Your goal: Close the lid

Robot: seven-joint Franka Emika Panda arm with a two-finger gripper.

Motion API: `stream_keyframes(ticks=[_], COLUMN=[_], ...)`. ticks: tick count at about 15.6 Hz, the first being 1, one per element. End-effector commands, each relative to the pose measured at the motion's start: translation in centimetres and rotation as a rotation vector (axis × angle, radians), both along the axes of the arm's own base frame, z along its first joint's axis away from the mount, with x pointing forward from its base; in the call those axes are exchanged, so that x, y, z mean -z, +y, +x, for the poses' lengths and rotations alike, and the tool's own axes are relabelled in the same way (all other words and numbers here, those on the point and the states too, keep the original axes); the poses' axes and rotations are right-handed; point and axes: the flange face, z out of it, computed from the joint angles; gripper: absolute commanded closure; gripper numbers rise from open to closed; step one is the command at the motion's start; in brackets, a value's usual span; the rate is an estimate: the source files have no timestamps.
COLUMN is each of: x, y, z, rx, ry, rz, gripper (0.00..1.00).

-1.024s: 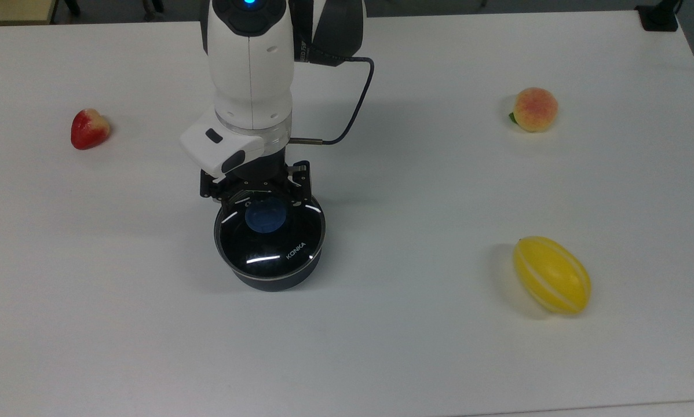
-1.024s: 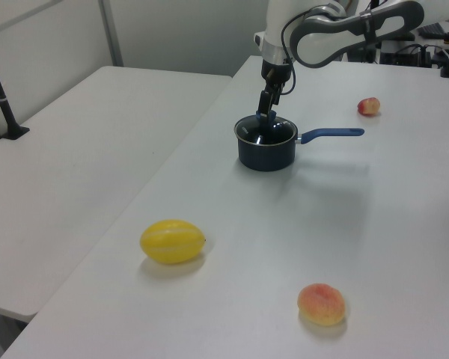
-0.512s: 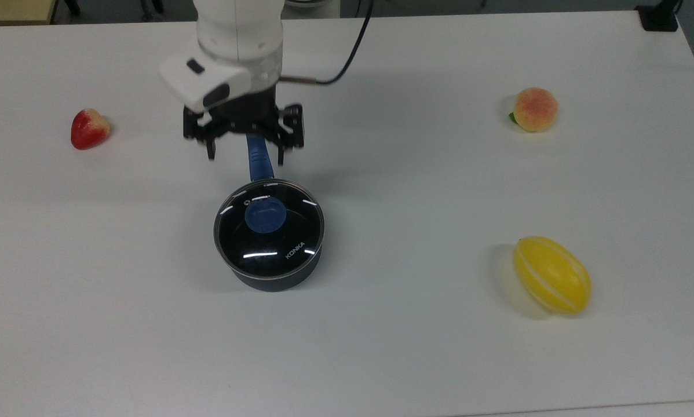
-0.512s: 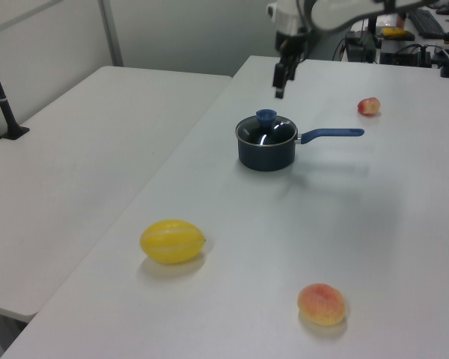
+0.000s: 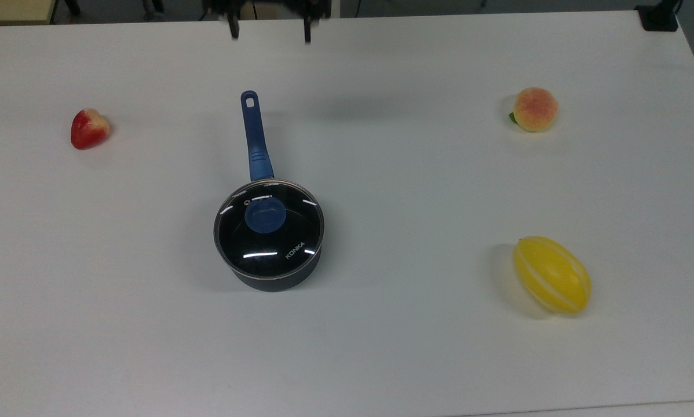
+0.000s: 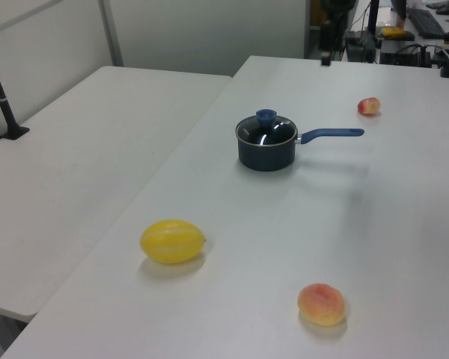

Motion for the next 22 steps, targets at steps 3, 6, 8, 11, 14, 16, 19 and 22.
stream_keyframes(ticks=[3, 6, 8, 11, 14, 16, 19, 22], x=[-3.3, -3.0, -2.6, -2.2, -1.7, -1.9, -1.7, -1.7], y=[-0.1, -0.6, 0.8, 0.9, 0.7, -0.4, -0.7, -0.6], z=[-6.7, -6.8, -6.0, -4.8, -3.5, -3.4, -3.3, -3.3], rx=[0.028, 0.036, 0.008, -0.004, -0.011, 0.007, 0.011, 0.009], ry=[0.076, 0.068, 0.03, -0.058, -0.105, -0.108, -0.106, -0.102], rz=[0.064, 0.084, 0.091, 0.098, 0.1, 0.103, 0.105, 0.104], gripper=[0.0, 0.0, 0.0, 0.0, 0.0, 0.0, 0.0, 0.0])
